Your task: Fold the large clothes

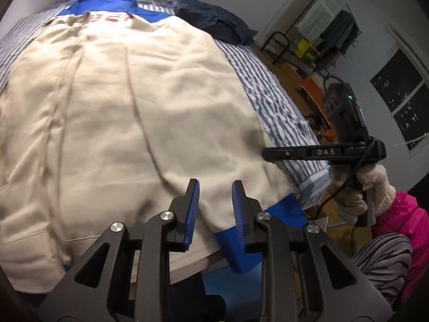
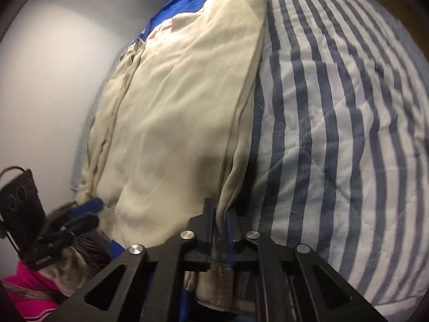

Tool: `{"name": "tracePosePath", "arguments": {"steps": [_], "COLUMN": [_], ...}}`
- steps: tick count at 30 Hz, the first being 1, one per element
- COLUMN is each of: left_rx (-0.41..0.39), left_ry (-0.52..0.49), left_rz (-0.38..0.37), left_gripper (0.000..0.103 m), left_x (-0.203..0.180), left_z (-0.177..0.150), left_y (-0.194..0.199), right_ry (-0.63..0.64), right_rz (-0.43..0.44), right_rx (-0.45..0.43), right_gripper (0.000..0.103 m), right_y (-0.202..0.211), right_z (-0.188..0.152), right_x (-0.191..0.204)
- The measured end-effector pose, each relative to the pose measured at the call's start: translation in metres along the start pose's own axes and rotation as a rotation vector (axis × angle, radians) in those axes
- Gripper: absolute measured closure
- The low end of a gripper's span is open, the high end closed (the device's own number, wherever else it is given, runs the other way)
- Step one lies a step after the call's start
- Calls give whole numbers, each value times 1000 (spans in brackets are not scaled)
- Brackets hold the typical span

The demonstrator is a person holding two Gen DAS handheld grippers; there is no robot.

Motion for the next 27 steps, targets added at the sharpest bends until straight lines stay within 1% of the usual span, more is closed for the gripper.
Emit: {"name": "tracePosePath", "arguments": {"steps": [5, 7, 10, 16, 19, 22, 25, 27], "left_rx": [-41, -66, -112, -218, -263, -300, -329, -335], "left_ry": [40, 64, 101, 190, 246, 290, 319, 330], "left_rz": [16, 21, 27, 44, 53, 68, 84, 93], "left_gripper": [80, 80, 80, 80, 80, 80, 80, 80], "left_x": [24, 36, 57, 106, 130, 149, 165, 172], "left_z": [4, 6, 10, 20, 24, 24, 22, 19], "left_y": [26, 40, 65, 114, 134, 151, 163, 166], "right_ry": [41, 82, 140, 202, 271, 367, 474, 487], "right_rz": [-117, -174, -237, -253, -249, -250, -274, -281], "right_rx": [-7, -23, -63, -139, -146, -123, -71, -29], "right_gripper": [102, 102, 102, 103, 103, 103, 103, 103], "right_y": [11, 17, 24, 24, 11, -13, -52, -74], "right_z": [5, 7, 8, 15, 14, 8, 1, -2], "right_x": [26, 42, 69, 130, 167, 206, 239, 244]}}
Point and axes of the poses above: each gripper's, at about its wrist camera, not at the fingertips, and y roughly against the way its jaws point, x to its left, z to its top, the point moved 4 cm from there along -y, roughly the way its jaws point, and after that the axes turned 5 degrees about -y, right-handed, at the moved point
